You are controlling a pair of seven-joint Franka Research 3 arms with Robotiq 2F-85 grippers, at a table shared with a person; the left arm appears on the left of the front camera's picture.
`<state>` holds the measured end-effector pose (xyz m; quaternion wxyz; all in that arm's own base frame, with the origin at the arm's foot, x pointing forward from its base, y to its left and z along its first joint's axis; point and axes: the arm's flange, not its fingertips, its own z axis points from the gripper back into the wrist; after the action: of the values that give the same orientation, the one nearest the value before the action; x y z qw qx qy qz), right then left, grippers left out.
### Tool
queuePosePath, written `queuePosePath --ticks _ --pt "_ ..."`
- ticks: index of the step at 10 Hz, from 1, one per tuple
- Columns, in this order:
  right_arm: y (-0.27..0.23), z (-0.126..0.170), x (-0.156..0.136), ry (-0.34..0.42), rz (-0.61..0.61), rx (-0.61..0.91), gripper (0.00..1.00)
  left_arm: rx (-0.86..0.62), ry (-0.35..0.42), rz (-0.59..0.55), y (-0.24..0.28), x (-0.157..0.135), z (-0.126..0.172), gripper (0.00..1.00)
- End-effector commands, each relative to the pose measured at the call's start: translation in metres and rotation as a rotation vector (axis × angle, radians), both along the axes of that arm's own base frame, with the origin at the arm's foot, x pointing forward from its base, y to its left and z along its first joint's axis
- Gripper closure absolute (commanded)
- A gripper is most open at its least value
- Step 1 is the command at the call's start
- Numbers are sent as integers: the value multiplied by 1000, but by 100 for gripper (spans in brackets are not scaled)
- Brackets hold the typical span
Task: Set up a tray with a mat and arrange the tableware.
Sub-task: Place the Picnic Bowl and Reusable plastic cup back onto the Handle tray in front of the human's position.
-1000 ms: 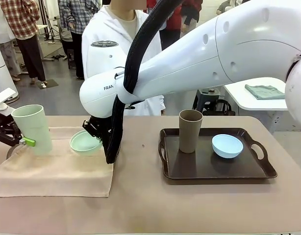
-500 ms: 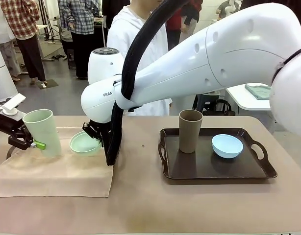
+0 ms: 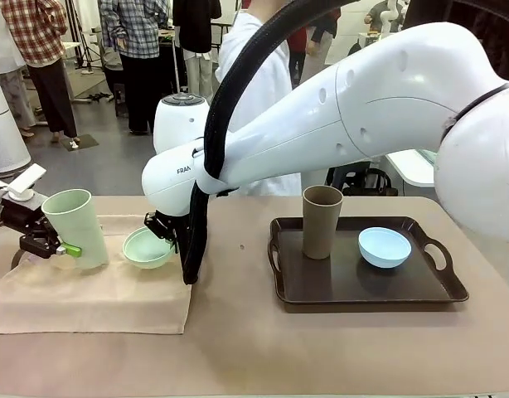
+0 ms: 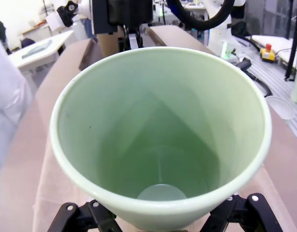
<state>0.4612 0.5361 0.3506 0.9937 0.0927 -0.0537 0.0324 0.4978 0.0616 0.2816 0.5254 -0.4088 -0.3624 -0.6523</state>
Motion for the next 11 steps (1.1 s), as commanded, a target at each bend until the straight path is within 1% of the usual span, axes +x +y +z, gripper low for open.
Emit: queuePosePath --ticks 1,4,5,6,7,8,9,10,11 --pt "3 -3 6 -2 15 19 96 10 -24 -2 -4 8 -9 17" --pt "2 -14 10 8 25 10 96 25 -15 0 -5 10 -17 17" --pt "2 -15 11 10 27 11 37 30 -14 -1 -5 11 -17 0" --pt "1 -14 9 12 29 3 37 32 -10 6 -5 10 -16 0" --pt "1 -12 9 12 25 -9 0 36 -9 6 -2 10 -13 0" --pt "0 -8 4 11 26 -19 72 61 4 27 2 7 -10 0" --pt "-2 -3 1 3 26 -18 0 71 13 32 8 8 -8 0" --pt "-4 1 -3 -4 28 -17 53 82 23 46 12 9 -10 0" --pt "-5 6 -7 -14 33 -16 0 95 33 53 19 11 -10 0"
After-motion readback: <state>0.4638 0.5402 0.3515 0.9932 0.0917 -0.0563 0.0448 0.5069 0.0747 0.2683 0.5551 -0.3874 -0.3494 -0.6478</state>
